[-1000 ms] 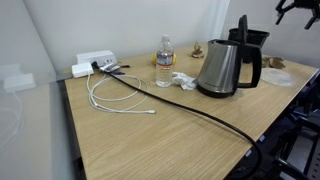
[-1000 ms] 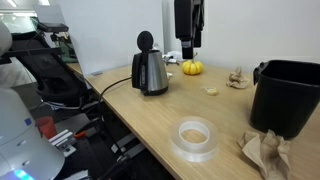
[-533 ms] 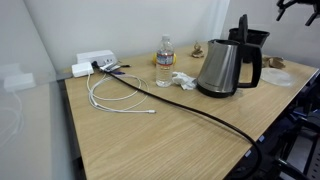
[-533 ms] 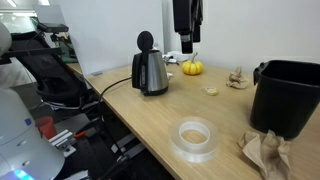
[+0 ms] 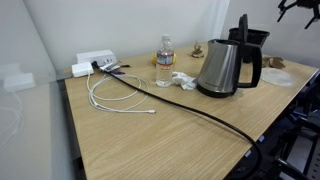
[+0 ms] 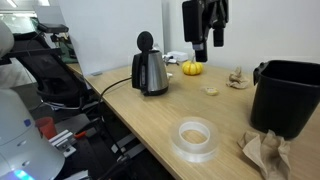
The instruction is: Put the brown paper bag in the black bin
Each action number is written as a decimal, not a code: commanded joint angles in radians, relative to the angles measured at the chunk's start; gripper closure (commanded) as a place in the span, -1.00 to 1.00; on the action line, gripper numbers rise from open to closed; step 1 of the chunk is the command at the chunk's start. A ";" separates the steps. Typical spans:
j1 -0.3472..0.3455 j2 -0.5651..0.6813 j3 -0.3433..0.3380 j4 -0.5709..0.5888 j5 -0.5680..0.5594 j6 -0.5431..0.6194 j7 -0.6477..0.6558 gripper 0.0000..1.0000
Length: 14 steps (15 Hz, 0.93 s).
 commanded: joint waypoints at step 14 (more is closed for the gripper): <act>0.030 0.457 -0.179 0.185 0.192 0.149 0.465 -1.00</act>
